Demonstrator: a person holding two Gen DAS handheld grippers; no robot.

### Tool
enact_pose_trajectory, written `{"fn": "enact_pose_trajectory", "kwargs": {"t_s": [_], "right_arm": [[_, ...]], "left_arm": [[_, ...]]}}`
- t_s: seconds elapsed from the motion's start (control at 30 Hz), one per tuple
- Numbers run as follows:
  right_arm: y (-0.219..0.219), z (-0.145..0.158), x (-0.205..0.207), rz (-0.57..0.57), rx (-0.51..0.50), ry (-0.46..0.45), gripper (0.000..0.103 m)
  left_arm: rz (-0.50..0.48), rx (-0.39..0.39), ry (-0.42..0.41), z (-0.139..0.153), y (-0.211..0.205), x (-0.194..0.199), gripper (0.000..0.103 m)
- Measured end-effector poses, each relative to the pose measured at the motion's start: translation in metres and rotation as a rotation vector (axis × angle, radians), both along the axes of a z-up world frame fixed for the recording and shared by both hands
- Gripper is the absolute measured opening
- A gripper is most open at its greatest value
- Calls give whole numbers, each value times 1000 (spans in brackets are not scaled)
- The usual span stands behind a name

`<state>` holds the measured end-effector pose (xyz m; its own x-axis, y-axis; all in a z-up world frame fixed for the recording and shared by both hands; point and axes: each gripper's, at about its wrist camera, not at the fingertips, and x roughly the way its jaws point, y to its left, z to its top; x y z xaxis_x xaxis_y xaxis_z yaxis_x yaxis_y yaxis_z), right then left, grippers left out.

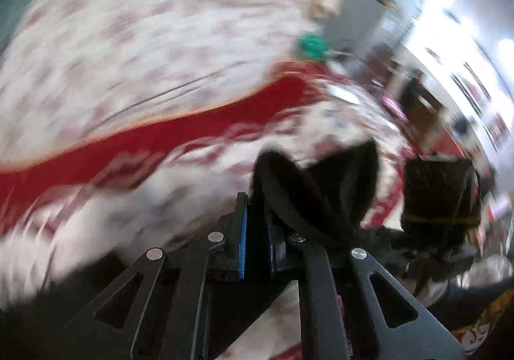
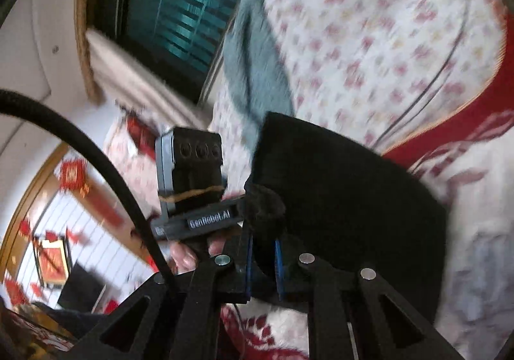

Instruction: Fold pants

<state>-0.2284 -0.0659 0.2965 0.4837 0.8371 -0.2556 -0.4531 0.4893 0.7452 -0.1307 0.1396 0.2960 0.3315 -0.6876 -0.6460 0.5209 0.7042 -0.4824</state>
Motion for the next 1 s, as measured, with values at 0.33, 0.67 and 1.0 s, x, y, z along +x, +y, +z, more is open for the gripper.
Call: {"fn": "enact_pose_trajectory", "kwargs": {"t_s": [0.33, 0.67, 1.0], "right_arm": [[83, -88, 35, 143, -139, 206, 36], [-14, -36, 11, -147, -315, 97, 59], [-27, -84, 42, -288, -436, 243, 54]], "left_arm": [[326, 14, 124, -47, 112, -33, 46], [291, -69, 109, -45, 71, -61, 54], [303, 60, 130, -76, 14, -62, 54]]}}
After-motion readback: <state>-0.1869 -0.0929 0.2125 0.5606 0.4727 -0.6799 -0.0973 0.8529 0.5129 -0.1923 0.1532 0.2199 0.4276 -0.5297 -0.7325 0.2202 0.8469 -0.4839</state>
